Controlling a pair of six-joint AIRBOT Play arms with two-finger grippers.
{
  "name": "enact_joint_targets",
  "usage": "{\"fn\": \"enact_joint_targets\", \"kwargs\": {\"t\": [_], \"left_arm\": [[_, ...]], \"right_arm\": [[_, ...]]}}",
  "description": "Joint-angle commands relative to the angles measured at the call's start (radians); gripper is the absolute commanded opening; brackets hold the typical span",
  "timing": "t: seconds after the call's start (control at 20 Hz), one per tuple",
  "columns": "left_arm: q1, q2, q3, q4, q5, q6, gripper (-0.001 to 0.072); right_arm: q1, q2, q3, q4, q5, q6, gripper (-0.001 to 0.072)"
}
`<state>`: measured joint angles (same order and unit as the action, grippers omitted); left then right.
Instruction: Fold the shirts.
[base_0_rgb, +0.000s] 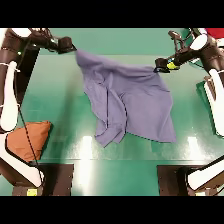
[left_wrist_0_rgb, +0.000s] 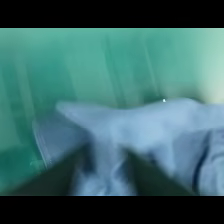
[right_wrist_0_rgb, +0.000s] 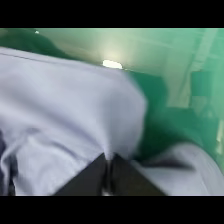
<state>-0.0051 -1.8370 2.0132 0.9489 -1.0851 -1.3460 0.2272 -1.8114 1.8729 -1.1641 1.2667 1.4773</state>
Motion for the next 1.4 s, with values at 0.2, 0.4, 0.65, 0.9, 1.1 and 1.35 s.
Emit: {"fn": "enact_joint_targets", "kwargs": {"t": [0.2, 0.4, 0.65, 0.9, 1.1, 1.35], "left_arm": [[0.041, -0.051, 0.026, 0.004, -0.310, -0.079, 0.0632], [0.006, 0.038, -0.063, 0.064, -0.427, -0.070, 0.0480], [-0.162, 0.230, -0.278, 0.152, -0.401, -0.062, 0.0399], [-0.410, 0.442, -0.624, 0.310, -0.275, -0.180, 0.0400], [-0.588, 0.481, -0.848, 0.309, -0.207, -0.263, 0.0401], [-0.743, 0.481, -0.937, 0.483, -0.084, -0.409, 0.0401]], "right_arm": [[-0.051, 0.049, 0.000, 0.042, 0.040, -0.041, 0.0408], [-0.084, 0.196, -0.054, 0.009, 0.134, -0.065, 0.0407], [-0.132, 0.460, -0.319, 0.009, 0.108, -0.064, 0.0407], [-0.192, 0.671, -0.564, 0.010, 0.013, -0.064, 0.0407], [-0.209, 0.787, -0.686, 0.012, -0.084, -0.064, 0.0407], [-0.209, 0.828, -0.726, 0.012, -0.110, -0.064, 0.0407]]}}
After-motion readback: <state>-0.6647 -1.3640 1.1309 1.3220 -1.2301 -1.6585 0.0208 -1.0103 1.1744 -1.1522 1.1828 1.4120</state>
